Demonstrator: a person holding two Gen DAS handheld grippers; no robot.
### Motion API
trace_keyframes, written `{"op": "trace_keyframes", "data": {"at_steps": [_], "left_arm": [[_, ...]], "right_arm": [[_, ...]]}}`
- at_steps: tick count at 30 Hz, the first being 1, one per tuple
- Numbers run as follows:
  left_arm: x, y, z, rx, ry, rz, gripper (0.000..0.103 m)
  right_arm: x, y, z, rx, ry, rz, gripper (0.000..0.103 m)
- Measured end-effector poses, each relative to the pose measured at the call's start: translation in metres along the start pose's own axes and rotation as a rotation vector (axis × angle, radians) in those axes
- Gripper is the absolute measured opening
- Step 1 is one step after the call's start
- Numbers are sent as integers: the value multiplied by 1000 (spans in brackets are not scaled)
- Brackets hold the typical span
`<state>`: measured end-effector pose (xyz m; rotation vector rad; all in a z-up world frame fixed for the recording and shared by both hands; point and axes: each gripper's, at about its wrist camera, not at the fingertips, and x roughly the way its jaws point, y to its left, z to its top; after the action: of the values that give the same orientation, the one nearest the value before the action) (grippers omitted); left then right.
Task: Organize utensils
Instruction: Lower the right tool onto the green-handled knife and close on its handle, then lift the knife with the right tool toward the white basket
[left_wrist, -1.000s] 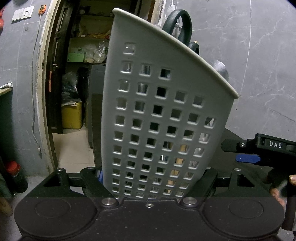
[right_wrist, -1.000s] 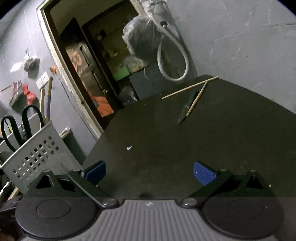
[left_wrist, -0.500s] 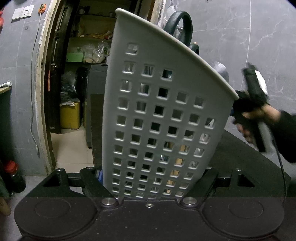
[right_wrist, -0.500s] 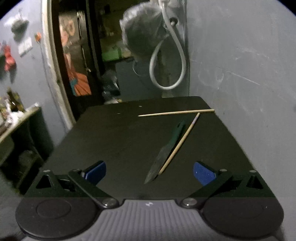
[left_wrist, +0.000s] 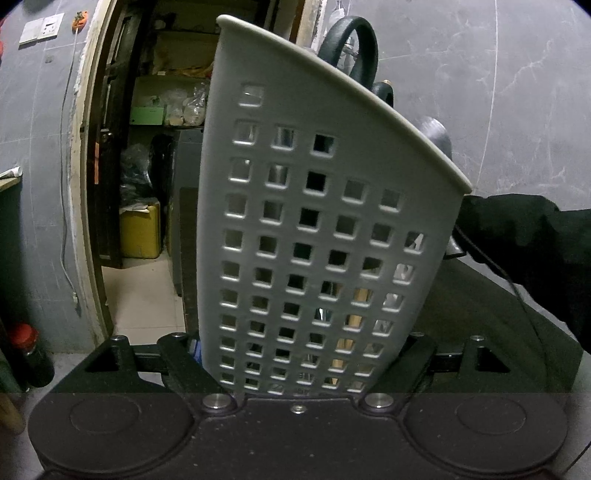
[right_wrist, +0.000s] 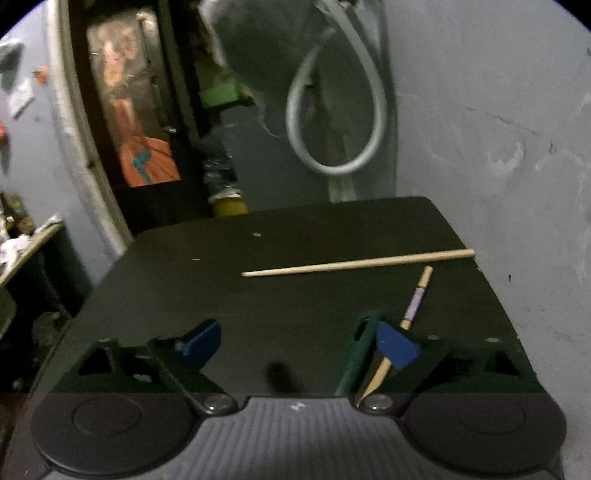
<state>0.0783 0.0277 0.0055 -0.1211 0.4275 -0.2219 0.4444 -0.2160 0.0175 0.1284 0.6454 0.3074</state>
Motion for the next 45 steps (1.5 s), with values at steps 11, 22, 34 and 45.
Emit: {"op": "trace_keyframes", "data": {"at_steps": [11,22,34,45], "left_arm": [[2,-5,1,11,5,11,83],[1,-7,1,8,3,14,83],[1,-5,1,7,5,9,84],[2,-2,1,2,3,4,84]], "right_arm": [[29,-21,-2,26,10,-66,59],[14,-17,-13,15,36,-92,22],[-87,34,-86,-92,148,-14,18],[-169,52,-147,-112,164,38,18]]}}
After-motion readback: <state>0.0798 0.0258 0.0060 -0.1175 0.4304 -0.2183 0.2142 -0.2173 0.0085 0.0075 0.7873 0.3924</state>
